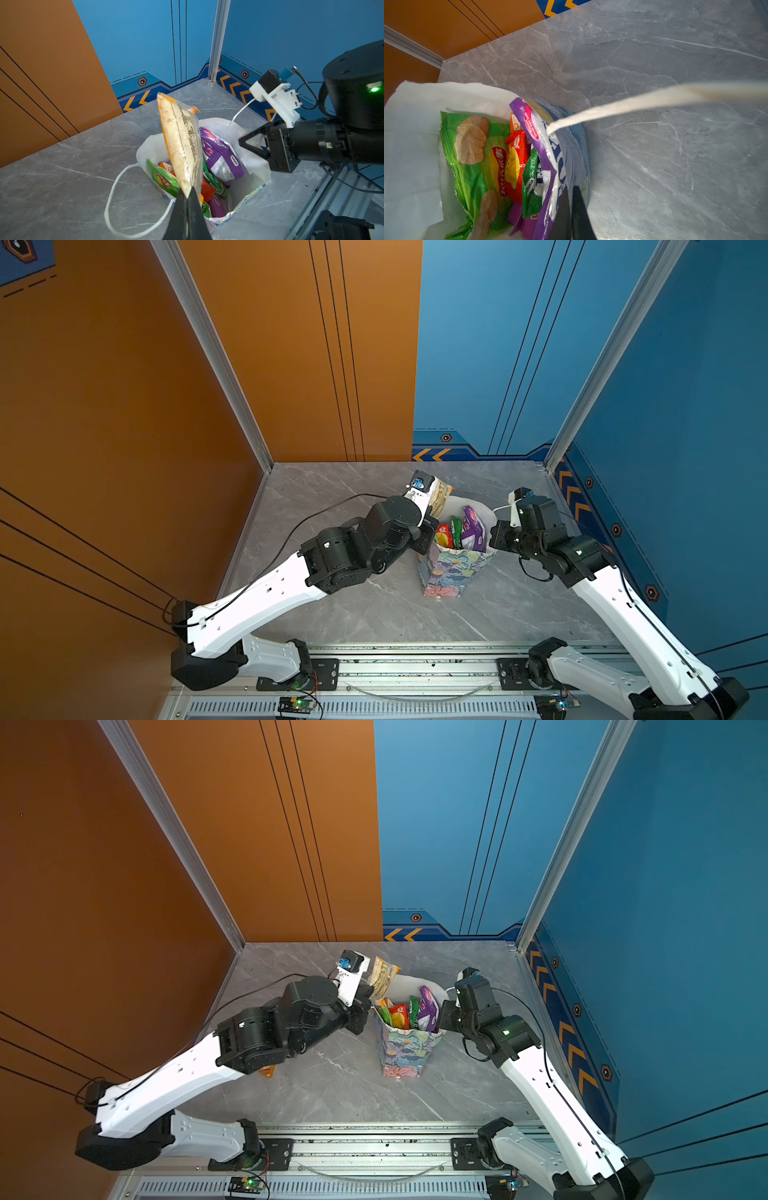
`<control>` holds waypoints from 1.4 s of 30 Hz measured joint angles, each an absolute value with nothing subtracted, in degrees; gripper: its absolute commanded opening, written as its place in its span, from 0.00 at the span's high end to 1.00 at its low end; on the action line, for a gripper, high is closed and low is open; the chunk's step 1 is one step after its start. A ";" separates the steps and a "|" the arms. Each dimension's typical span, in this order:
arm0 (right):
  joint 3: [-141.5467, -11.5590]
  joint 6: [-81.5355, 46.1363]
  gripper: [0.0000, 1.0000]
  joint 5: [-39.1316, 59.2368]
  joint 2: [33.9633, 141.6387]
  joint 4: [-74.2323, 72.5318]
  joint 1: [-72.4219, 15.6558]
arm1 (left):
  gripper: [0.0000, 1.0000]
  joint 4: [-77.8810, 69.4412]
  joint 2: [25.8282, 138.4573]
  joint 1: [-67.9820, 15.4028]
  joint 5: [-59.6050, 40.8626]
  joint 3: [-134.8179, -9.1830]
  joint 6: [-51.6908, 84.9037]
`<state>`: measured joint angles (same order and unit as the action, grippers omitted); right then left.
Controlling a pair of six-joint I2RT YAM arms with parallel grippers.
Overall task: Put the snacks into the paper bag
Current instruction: 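Lower the tan bar into the paper bag with the left gripper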
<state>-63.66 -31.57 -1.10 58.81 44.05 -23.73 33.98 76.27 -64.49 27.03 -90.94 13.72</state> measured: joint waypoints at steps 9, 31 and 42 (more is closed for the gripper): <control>-63.66 -31.57 1.00 -1.10 58.81 44.03 -23.73 | 1.00 36.99 81.56 -64.53 25.41 -94.21 13.74; -63.29 -31.57 1.00 -1.10 58.63 43.75 -23.73 | 1.00 44.69 94.61 -61.28 18.06 -103.07 16.53; -62.87 -31.57 1.00 -1.10 58.48 43.00 -23.73 | 0.92 50.13 99.83 -58.13 13.74 -107.55 19.22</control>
